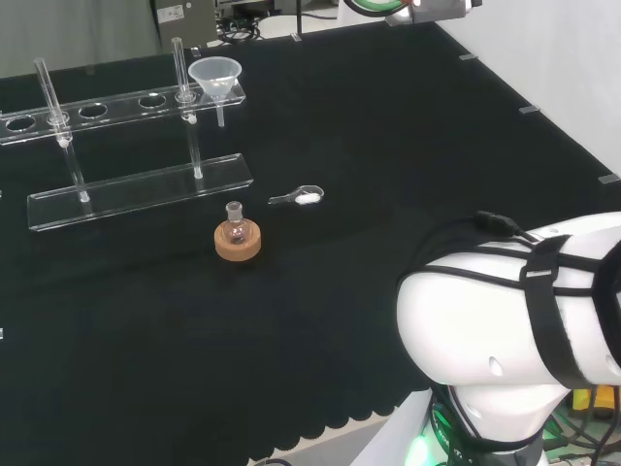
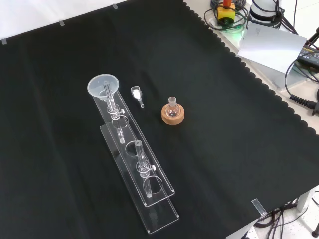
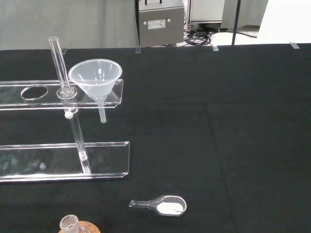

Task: Pick up the funnel from the transparent funnel stand.

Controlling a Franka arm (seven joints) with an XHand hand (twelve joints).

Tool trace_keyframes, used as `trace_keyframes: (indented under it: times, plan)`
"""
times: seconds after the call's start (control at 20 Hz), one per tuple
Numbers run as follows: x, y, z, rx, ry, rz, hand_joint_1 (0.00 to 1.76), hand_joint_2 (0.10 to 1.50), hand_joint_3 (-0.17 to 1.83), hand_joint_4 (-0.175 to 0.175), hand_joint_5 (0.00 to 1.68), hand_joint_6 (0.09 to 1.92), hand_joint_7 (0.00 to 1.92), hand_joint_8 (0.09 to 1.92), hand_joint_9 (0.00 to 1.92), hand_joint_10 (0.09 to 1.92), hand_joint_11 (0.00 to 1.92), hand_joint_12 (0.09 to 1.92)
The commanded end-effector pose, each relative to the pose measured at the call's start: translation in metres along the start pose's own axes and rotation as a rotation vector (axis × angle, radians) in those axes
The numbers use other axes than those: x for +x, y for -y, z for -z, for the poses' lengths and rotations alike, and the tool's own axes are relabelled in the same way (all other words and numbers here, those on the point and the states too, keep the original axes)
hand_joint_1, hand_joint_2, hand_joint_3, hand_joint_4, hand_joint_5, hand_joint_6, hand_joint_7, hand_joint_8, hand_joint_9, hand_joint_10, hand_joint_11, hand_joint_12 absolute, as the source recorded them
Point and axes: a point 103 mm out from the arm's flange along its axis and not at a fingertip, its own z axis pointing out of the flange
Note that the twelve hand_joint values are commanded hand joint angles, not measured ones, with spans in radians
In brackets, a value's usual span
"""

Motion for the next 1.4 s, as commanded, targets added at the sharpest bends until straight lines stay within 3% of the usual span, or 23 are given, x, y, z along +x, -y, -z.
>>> trace_keyframes:
  times: [0.05, 0.2, 0.55, 1.0, 1.2, 1.4]
  plan:
    - [-0.001, 0.0, 0.0, -0.011, 0.011, -0.001, 0.0, 1.13, 0.57, 0.007, 0.12, 0.16, 0.05, 0.57, 0.24, 0.64, 0.15, 1.27]
    - [-0.003, -0.002, 0.003, -0.013, 0.011, -0.005, 0.0, 1.19, 0.46, 0.008, 0.16, 0.09, 0.06, 0.55, 0.24, 0.62, 0.11, 1.34]
    - [-0.006, -0.009, -0.003, -0.001, 0.014, -0.015, 0.0, 1.2, 0.43, 0.008, 0.16, 0.09, 0.06, 0.55, 0.25, 0.62, 0.11, 1.34]
    - [-0.024, -0.038, -0.018, 0.015, 0.011, -0.074, 0.0, 1.21, 0.43, 0.008, 0.17, 0.09, 0.06, 0.55, 0.25, 0.62, 0.11, 1.34]
    - [-0.03, -0.057, -0.026, 0.016, 0.017, -0.06, 0.0, 1.21, 0.42, 0.007, 0.18, 0.09, 0.07, 0.55, 0.26, 0.62, 0.11, 1.34]
    - [-0.028, -0.096, -0.037, 0.022, 0.03, -0.006, 0.01, 1.18, 0.39, 0.002, 0.21, 0.09, 0.14, 0.58, 0.3, 0.64, 0.14, 1.36]
